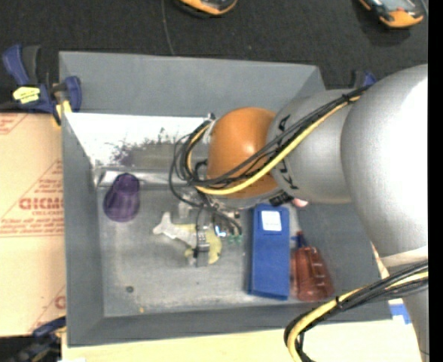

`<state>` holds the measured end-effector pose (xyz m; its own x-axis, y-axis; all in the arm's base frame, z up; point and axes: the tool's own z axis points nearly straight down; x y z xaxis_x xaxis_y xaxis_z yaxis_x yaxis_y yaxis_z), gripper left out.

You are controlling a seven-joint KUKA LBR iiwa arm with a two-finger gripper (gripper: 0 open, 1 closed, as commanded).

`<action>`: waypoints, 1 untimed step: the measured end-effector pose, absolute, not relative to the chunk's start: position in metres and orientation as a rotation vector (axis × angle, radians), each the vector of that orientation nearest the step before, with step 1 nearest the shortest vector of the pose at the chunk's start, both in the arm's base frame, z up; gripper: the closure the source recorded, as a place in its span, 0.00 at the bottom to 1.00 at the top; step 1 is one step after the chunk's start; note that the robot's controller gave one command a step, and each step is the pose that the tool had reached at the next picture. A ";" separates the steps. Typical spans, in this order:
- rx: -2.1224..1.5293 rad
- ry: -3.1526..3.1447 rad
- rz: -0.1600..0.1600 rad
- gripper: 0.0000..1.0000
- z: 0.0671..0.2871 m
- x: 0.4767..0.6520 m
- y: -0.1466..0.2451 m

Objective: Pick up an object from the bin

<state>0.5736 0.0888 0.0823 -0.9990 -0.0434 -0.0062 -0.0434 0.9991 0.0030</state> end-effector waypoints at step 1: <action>0.026 3.135 0.006 0.00 0.069 0.573 0.078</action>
Offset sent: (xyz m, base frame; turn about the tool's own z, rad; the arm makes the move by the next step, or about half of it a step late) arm -0.0004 -0.0037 -0.0051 0.0254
